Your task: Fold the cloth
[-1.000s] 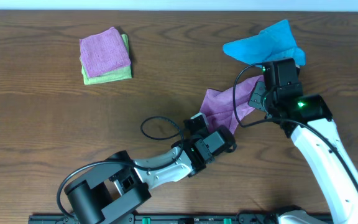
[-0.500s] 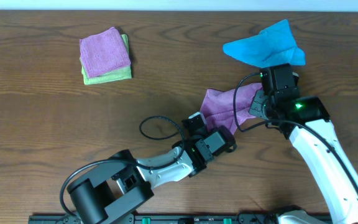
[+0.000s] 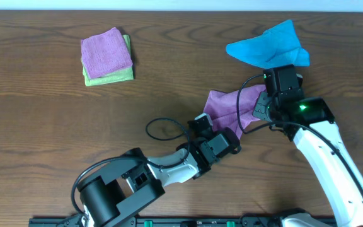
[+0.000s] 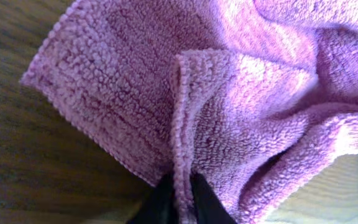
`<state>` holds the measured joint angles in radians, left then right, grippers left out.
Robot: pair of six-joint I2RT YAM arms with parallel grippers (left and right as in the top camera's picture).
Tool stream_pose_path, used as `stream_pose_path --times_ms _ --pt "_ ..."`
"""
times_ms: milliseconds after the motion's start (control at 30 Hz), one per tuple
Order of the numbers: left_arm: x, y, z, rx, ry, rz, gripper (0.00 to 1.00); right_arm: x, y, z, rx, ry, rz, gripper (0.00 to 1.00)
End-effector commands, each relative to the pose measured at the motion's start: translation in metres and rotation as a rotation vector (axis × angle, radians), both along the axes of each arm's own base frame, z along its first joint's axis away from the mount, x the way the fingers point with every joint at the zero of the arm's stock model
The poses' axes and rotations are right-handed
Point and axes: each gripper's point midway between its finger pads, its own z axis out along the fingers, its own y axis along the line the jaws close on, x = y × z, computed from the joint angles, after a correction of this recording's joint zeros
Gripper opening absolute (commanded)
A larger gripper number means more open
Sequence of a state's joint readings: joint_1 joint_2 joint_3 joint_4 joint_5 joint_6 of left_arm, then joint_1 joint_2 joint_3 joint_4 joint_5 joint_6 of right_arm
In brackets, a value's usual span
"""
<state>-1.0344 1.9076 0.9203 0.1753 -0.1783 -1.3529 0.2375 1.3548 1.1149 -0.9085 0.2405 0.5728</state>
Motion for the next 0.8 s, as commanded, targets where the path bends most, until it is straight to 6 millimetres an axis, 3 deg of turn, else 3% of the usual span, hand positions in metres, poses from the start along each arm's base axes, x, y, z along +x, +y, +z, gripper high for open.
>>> stream_pose_path --times_ms 0,267,367,500,633,767 --pt "-0.008 0.005 -0.014 0.041 0.027 -0.037 0.09 -0.001 -0.005 -0.004 -0.018 0.009 -0.013 0.01" --pt "-0.015 -0.004 -0.01 -0.01 0.081 -0.083 0.06 0.0 -0.005 -0.003 -0.018 0.007 -0.013 0.02" --pt "-0.011 -0.004 0.005 -0.033 0.076 -0.16 0.06 0.0 -0.005 -0.003 -0.017 0.003 -0.013 0.01" --pt "0.0 0.021 0.026 -0.015 0.093 -0.146 0.06 0.0 -0.005 -0.003 -0.015 0.007 -0.011 0.02" --pt "0.007 0.062 0.054 0.029 0.116 -0.091 0.06 -0.009 -0.007 -0.007 -0.024 0.045 -0.011 0.01" --pt "0.014 0.08 0.085 0.007 0.074 -0.076 0.06 -0.014 -0.001 -0.01 0.005 0.071 0.004 0.02"
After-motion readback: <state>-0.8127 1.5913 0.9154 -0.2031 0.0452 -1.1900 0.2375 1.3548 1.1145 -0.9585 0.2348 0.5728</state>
